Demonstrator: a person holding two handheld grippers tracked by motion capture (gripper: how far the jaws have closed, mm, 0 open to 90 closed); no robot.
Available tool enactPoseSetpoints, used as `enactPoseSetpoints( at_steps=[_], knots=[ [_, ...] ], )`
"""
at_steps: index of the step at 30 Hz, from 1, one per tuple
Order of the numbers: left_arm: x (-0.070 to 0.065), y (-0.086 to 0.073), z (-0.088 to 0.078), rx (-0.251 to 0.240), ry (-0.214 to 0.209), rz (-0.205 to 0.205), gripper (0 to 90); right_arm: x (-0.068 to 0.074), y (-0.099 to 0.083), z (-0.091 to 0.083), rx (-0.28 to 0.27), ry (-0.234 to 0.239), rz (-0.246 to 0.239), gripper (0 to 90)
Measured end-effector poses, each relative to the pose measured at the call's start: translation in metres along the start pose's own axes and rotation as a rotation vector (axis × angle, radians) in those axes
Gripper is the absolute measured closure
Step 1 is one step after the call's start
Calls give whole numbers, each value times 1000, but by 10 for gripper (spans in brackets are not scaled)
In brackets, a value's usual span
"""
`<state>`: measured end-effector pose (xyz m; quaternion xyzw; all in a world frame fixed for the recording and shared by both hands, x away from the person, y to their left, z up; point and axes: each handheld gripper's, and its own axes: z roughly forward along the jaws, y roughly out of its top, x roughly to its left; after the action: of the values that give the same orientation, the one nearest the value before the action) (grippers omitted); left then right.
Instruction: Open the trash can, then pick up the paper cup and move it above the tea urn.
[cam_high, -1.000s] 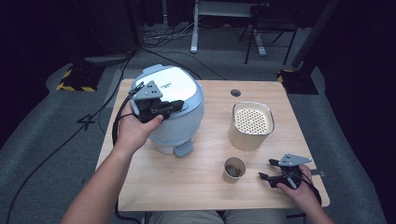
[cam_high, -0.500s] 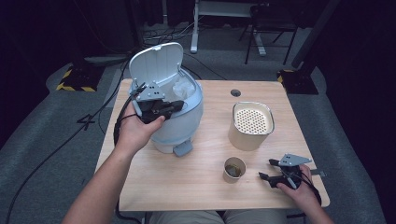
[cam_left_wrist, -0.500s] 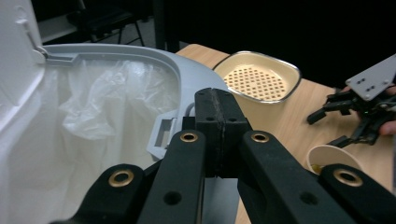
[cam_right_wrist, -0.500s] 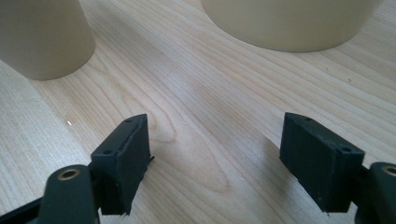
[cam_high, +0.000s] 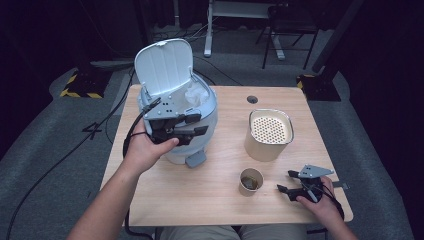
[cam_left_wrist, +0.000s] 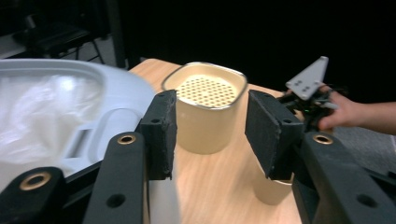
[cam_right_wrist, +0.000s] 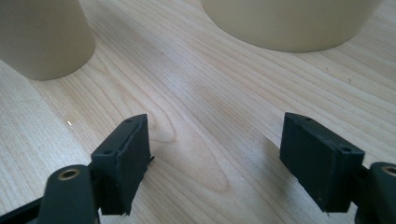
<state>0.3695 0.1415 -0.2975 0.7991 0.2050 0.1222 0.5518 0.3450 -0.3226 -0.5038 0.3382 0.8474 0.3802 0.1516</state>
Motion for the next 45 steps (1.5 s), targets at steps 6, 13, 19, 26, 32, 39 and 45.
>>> enactPoseSetpoints(
  at_steps=[6,13,19,26,32,39,45],
  knots=[
    [-9,-10,-1,19,-10,10,527,0,0,0,0,0,0,249],
    [-21,-33,0,60,-7,18,466,0,0,0,0,2,0,249],
    [-32,-64,8,99,-14,-3,431,2,0,-1,-1,-12,3,265],
    [-30,-91,17,150,13,-24,406,5,4,-6,41,14,13,313],
    [-26,-118,28,205,20,-72,401,13,9,-12,41,51,-12,286],
    [-25,-150,39,232,28,-132,390,23,17,-18,24,92,-29,305],
    [-23,-173,48,274,51,-178,374,33,24,-21,5,115,-56,291]
  ],
)
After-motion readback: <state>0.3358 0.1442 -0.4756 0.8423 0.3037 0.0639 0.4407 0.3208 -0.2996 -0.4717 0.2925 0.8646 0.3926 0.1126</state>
